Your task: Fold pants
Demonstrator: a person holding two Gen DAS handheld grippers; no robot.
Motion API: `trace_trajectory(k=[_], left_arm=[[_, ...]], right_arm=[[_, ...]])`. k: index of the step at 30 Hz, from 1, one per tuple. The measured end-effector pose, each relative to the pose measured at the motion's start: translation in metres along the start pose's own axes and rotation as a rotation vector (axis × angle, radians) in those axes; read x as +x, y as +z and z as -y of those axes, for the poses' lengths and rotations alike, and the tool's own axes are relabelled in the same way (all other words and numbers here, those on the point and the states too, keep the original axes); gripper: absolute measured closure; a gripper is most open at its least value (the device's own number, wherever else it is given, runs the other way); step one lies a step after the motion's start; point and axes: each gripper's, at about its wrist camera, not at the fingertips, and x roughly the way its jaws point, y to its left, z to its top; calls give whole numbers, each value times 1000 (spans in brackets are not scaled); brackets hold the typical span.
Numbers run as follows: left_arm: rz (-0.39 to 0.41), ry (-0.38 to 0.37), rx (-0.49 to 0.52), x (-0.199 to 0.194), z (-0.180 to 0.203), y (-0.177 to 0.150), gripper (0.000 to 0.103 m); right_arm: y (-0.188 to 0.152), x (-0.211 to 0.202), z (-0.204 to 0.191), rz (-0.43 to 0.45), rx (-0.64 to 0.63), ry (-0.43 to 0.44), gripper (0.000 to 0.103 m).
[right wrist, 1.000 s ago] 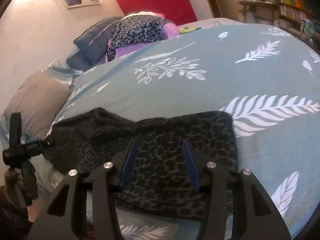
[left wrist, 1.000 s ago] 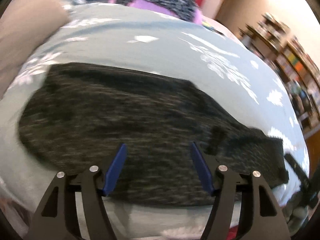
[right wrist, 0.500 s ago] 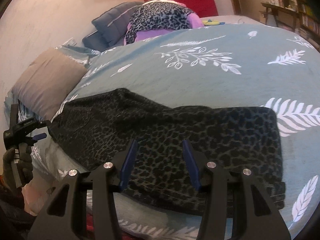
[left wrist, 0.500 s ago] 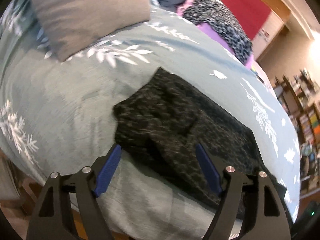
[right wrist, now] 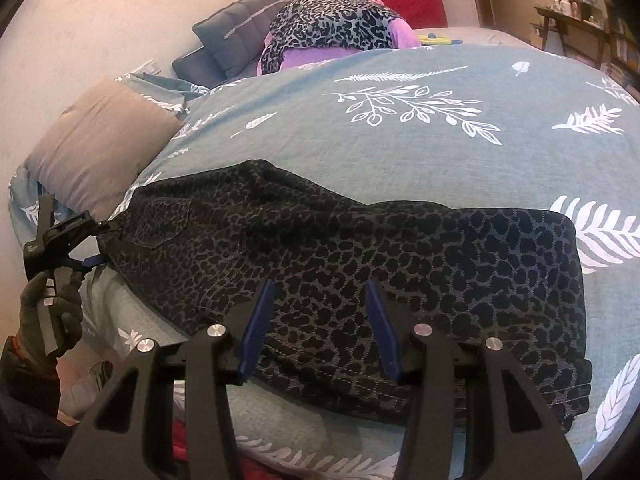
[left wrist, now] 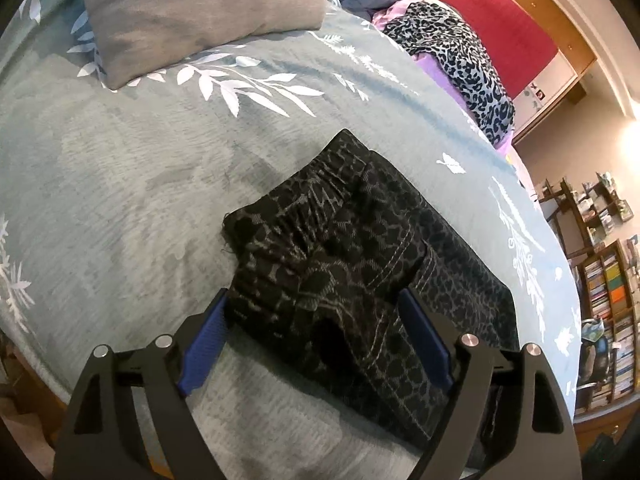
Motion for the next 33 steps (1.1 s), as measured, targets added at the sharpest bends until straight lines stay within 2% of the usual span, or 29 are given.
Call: trace_trajectory(k=[16,23,24,25,26,28,33], left_arm=[[34,-69,-105,17,-8,16,12],[57,-27,-57,36,4,21,13],[52,-26,-54,37,4,22,18],[47,-23,-56,38,4,23,31],[27,-31,-66,41,2,25,36],[13,-41,-85,43,-3,28,54],[-8,-93,-115,38,-11,30,74]], right_arm=[[-4,6,-6,-16,-3,11,54],[-6,8,-9,-18,-7,14,54],[-6,8,-9,-18,-7,13,54],[-6,8,-8,-18,-5,12,54],[-7,8,-8,-19,-1,12,54],[-7,8,-8,-22,5,11,54],[-7,8,-9,-22,1,11,54]])
